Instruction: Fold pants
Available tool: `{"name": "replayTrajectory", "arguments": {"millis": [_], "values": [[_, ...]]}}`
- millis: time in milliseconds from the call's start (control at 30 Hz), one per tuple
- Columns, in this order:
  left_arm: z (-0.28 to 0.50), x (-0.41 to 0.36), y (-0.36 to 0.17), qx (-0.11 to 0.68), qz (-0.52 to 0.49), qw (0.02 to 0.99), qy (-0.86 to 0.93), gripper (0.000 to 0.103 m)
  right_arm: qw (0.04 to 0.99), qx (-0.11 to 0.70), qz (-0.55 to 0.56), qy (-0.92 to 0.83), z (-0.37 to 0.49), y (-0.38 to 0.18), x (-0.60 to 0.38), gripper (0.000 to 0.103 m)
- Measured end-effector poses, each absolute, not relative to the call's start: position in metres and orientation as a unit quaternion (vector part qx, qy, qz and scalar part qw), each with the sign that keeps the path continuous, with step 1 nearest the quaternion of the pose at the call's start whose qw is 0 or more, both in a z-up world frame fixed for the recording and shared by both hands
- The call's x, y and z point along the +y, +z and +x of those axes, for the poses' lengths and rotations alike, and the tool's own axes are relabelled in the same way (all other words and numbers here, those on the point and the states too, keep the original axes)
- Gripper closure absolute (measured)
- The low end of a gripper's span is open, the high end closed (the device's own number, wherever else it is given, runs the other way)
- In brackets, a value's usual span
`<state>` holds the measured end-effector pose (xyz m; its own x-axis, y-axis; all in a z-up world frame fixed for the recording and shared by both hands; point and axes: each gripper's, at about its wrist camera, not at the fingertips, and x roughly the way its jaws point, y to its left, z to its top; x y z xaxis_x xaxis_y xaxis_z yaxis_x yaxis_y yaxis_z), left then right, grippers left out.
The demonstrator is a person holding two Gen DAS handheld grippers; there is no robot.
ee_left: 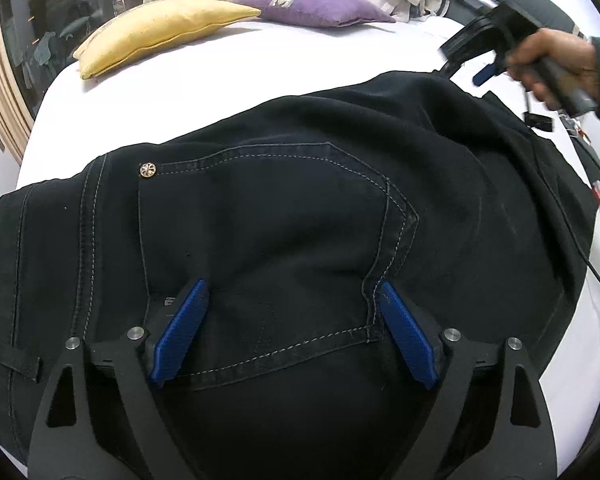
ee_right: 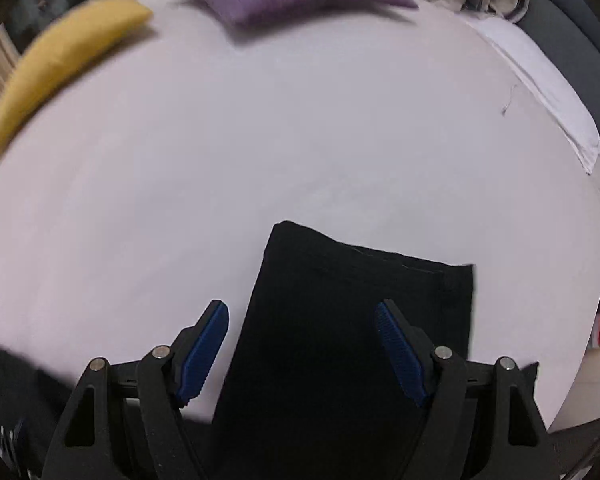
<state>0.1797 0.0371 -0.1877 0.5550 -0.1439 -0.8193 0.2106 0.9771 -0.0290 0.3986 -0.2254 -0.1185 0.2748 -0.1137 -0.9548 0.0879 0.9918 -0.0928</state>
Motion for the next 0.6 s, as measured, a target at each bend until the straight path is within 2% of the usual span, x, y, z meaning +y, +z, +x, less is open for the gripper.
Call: {"name": "replayTrajectory", "arguments": {"millis": [133,333,433,600], "values": [[0.174,0.039,-0.185,0.458,0.035,0.883,-0.101,0.015,0.786,0.61,-0.007,-0.103,0.411,-0.141,-0.231,0.025],[0.166,0.043,-0.184,0.454,0.034,0.884,-0.102,0.015,0.784,0.609,0.032,-0.115,0.421,-0.14,-0.245,0.029],[0.164,0.043,-0.183,0.453,0.033,0.885,-0.103,0.015,0.793,0.595,0.067,-0.11,0.414,-0.129,-0.253,0.036],[0.164,0.044,-0.182,0.452,0.032,0.885,-0.103,0.015,0.81,0.571,0.069,-0.111,0.405,-0.098,-0.257,0.036]]}}
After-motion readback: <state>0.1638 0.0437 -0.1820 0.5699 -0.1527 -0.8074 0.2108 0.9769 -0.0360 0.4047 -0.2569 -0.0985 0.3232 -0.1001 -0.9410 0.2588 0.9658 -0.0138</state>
